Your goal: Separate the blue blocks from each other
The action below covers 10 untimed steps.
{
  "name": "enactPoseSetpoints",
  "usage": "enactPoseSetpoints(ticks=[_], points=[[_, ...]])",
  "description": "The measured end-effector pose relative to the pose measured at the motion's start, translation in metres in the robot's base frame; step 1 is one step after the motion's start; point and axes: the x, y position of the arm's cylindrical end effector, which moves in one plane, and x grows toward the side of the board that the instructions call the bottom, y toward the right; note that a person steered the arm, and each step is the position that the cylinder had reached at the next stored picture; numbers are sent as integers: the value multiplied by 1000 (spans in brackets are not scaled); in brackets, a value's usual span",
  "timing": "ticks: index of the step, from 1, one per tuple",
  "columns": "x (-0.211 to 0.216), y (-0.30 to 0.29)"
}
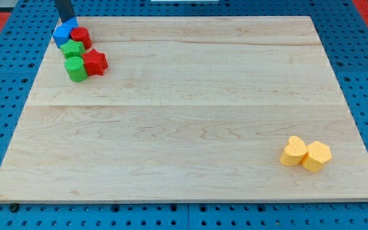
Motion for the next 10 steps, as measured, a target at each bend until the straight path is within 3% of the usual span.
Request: enactPoseSetpoints(ticks=[5,8,9,10], points=[[110,51],[102,87],[84,62],[66,89]])
